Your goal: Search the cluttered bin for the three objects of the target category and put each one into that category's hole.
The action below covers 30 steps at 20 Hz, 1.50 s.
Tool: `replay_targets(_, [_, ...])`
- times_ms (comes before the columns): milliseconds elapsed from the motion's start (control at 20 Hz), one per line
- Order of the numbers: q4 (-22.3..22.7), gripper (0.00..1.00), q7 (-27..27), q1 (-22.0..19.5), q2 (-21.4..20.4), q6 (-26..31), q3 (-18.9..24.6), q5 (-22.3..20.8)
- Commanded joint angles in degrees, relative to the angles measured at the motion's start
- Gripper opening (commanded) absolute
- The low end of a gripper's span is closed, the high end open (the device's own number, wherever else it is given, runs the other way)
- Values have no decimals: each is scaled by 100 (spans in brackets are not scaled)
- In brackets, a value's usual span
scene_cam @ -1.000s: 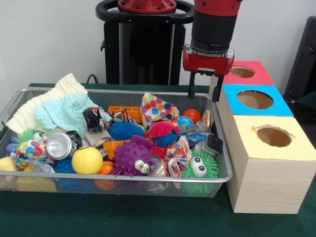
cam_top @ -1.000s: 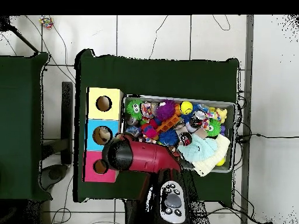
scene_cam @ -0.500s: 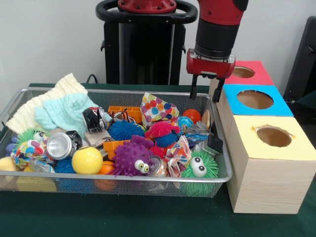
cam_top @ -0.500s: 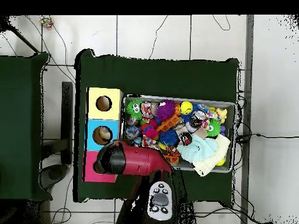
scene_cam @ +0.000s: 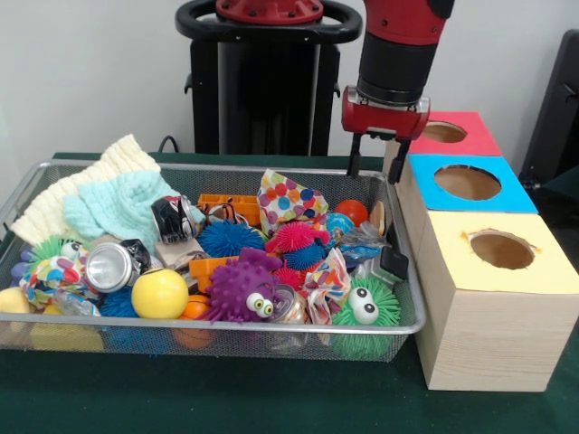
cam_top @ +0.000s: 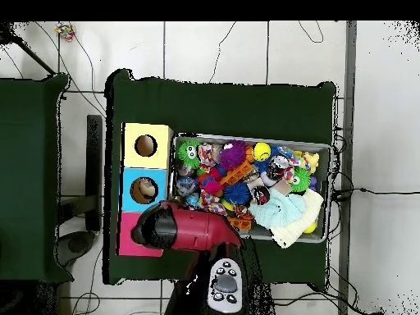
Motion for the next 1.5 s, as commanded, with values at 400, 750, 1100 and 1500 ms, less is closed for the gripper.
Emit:
replay_targets(400, [-234, 100, 528, -474, 196, 406, 155, -170])
replay_targets(750, [-841, 100, 993, 414, 48, 1077, -892, -164])
replay_targets(1100, [-897, 100, 861, 513, 76, 1098, -637, 30])
replay_targets(1500, [-1238, 100, 730, 408, 362, 1141, -390, 103])
